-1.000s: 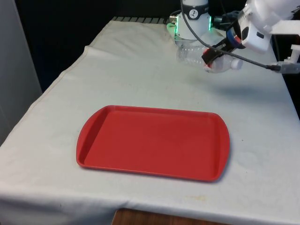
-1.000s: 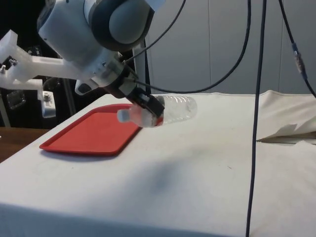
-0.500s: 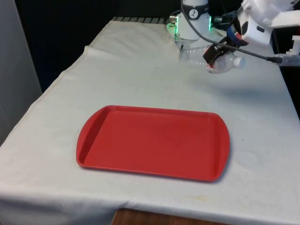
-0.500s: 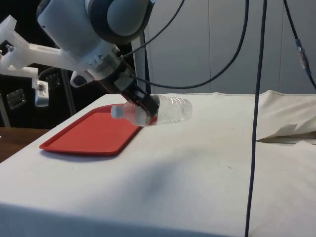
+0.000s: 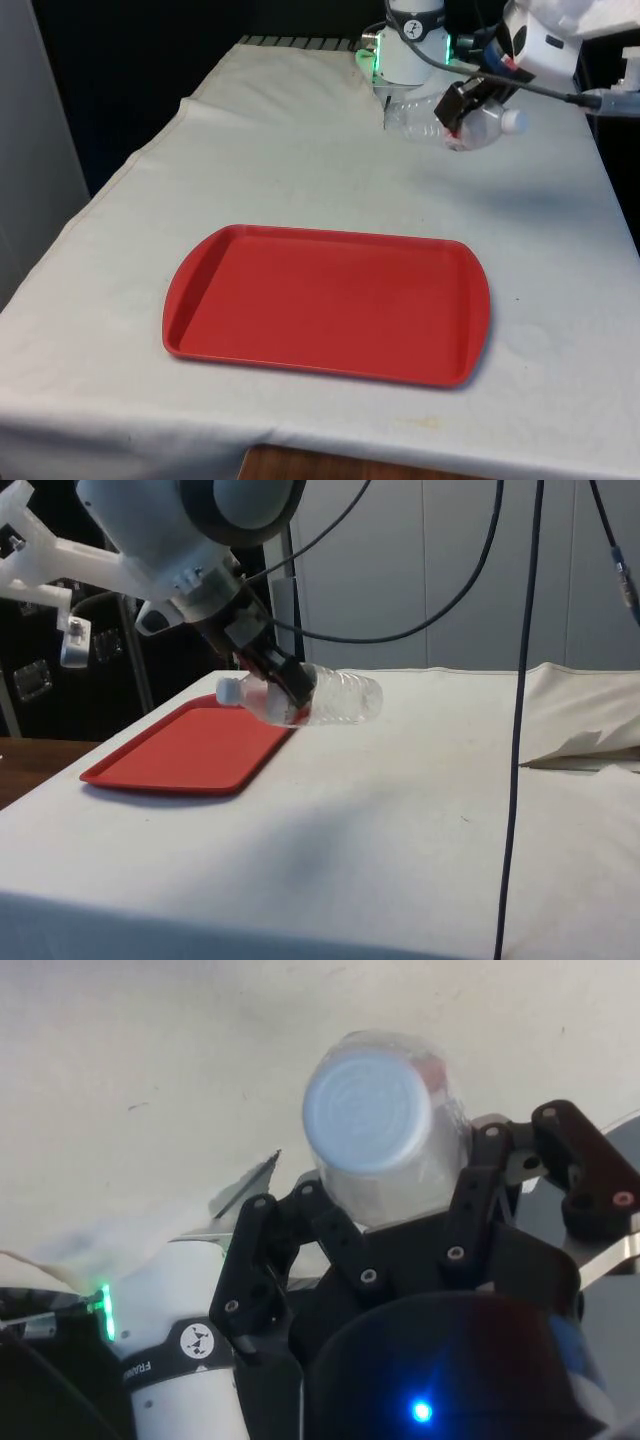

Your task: Place the bottle upright on the tray.

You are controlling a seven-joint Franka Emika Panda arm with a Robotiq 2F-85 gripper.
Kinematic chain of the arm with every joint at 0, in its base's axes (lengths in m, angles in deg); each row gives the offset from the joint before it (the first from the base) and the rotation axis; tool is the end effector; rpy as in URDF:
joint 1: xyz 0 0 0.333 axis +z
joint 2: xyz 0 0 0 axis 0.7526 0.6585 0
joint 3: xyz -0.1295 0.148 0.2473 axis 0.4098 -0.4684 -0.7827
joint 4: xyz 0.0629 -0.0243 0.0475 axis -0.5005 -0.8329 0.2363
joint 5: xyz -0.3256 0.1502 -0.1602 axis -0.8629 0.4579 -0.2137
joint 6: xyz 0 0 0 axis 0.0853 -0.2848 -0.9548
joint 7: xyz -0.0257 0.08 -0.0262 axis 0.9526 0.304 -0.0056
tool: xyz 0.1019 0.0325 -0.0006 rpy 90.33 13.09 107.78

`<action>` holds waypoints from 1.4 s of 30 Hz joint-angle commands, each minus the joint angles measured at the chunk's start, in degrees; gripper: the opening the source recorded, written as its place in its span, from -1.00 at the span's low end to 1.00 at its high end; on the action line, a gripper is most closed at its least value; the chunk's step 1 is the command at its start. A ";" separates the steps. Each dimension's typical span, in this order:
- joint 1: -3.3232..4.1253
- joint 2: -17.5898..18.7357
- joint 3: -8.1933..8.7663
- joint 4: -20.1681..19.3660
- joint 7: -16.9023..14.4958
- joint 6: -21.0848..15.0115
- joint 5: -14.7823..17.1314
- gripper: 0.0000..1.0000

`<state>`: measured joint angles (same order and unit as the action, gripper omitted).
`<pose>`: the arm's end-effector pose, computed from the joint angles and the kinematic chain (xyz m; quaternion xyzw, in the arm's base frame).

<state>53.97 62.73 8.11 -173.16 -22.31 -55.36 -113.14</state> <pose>0.5610 0.1525 0.2707 0.8751 0.3998 -0.2309 0.1453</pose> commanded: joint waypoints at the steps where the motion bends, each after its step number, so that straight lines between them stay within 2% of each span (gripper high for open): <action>1: -0.40 -0.80 -0.17 -0.57 -0.40 -1.15 0.57 -1.00; 2: -0.46 -0.92 -0.17 -0.63 -0.40 -1.26 0.69 -1.00; 3: -0.11 -0.29 0.00 0.00 -0.11 -0.17 0.23 -1.00; 5: -0.63 -1.38 -0.11 -0.69 -0.57 -1.55 1.15 -1.00; 11: -0.86 -2.52 0.11 -1.15 -0.97 -2.64 2.23 -1.00; 12: -0.46 -1.89 0.29 -0.57 -0.63 -1.55 1.78 -1.00; 13: -0.86 -2.69 0.17 -1.26 -1.09 -2.81 2.41 -1.00; 20: -0.97 -3.90 0.57 -1.89 -1.55 -4.13 3.55 -1.00; 21: -0.63 -3.55 0.80 -1.49 -1.20 -3.38 3.27 -1.00; 22: -0.97 -4.18 0.69 -2.06 -1.66 -4.47 3.84 -1.00; 30: -0.97 -5.56 1.26 -2.64 -2.29 -5.90 5.33 -1.00; 31: -0.63 -4.98 1.43 -2.06 -1.95 -4.93 4.93 -1.00; 32: -0.97 -5.67 1.32 -2.69 -2.35 -6.07 5.50 -1.00; 37: -0.97 -6.76 1.78 -3.32 -2.86 -7.16 6.65 -1.00; 38: -0.63 -6.19 1.89 -2.81 -2.46 -6.07 6.07 -1.00; 39: -0.97 -6.99 1.83 -3.50 -2.92 -7.39 6.88 -1.00; 42: -0.97 -7.68 2.06 -3.84 -3.21 -8.02 7.56 -1.00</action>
<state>53.34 55.68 10.29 -176.43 -25.06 -62.35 -106.15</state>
